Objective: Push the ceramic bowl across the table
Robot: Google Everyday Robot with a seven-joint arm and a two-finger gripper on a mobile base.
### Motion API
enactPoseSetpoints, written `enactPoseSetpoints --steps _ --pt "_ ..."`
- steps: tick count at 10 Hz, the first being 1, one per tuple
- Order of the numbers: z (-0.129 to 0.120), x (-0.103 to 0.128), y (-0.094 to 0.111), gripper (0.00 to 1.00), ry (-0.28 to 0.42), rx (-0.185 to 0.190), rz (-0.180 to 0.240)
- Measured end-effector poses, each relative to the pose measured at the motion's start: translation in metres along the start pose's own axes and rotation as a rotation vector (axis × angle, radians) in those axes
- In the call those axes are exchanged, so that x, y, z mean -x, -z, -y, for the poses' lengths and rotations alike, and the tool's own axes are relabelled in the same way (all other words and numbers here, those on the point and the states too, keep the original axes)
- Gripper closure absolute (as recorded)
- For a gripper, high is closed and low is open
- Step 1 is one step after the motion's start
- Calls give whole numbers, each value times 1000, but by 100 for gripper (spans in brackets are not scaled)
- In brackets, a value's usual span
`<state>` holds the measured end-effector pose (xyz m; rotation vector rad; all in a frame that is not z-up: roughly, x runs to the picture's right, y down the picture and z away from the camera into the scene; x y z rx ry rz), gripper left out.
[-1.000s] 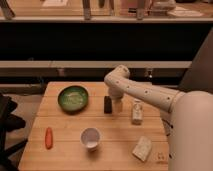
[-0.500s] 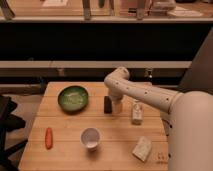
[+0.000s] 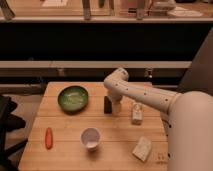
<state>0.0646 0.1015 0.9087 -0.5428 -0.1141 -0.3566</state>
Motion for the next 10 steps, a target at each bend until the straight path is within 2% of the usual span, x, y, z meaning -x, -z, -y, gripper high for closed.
enactPoseSetpoints --steps 2,3,7,8,10 --pt "0 -1 -3 49 -1 -1 2" --pt "1 -1 -4 54 4 -2 0" --pt "28 -1 -10 92 51 -8 -11" --pt "32 1 -12 97 57 -7 -12" --pt "40 3 -14 98 76 -8 -12"
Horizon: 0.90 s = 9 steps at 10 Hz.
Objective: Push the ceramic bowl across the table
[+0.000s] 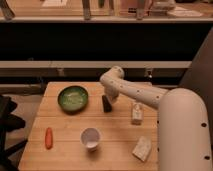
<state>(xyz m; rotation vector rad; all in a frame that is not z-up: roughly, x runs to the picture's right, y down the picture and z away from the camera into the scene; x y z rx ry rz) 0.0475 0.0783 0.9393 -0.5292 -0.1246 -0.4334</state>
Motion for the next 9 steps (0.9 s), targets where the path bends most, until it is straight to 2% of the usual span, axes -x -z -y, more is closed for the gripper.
enactPoseSetpoints --steps 7,9 --pt "25 11 -14 98 82 3 6" --pt "35 26 -16 98 122 4 6"
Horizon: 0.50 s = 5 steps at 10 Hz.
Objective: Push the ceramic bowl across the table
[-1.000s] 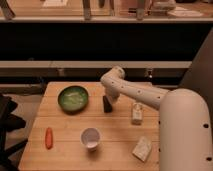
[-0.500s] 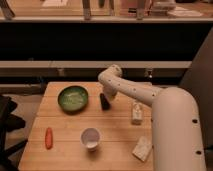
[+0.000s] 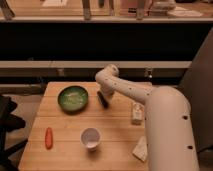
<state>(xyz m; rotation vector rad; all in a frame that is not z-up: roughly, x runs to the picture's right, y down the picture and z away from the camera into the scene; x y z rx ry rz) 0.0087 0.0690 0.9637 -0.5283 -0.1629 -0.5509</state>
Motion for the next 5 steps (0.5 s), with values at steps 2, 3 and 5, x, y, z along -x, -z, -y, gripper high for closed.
enactPoseSetpoints --steps 2,3,5 --pt "13 15 -2 98 37 -2 4" --pt "13 15 -2 98 49 0 3" --pt "17 26 -3 98 77 5 6"
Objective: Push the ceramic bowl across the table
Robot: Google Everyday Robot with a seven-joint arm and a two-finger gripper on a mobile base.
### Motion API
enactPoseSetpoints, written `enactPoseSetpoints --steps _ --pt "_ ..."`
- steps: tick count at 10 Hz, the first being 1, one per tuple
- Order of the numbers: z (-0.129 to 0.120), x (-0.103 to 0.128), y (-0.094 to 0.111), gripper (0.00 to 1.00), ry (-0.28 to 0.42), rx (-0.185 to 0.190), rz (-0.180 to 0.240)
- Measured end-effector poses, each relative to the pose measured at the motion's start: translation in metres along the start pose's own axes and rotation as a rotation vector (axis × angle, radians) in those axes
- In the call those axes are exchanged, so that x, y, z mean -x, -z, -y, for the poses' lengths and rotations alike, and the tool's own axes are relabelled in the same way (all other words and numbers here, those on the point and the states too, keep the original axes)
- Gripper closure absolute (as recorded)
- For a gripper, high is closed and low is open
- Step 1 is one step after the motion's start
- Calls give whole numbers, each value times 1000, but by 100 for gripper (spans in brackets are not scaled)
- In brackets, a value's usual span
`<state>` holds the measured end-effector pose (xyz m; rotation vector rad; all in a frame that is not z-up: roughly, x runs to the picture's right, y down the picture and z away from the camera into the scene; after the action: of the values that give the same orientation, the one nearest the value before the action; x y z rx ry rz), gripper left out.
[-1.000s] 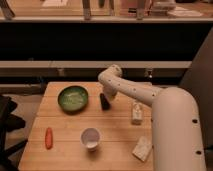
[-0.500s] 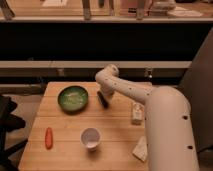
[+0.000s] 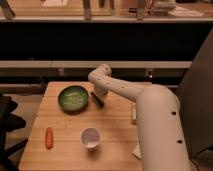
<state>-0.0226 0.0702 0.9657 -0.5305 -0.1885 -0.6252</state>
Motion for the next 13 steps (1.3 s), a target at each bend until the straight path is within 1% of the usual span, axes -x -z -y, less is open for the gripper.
enactPoseSetpoints --steps 2,3,5,7,9,11,13 --pt "13 20 1 98 39 -5 -1" --pt "22 35 2 98 67 -7 -1" --pt "33 56 3 98 111 -10 9" --pt "30 59 3 98 134 -6 7" --pt "40 71 7 98 165 -3 3" --pt "56 92 11 98 195 -7 8" --pt "55 94 13 98 218 -2 5"
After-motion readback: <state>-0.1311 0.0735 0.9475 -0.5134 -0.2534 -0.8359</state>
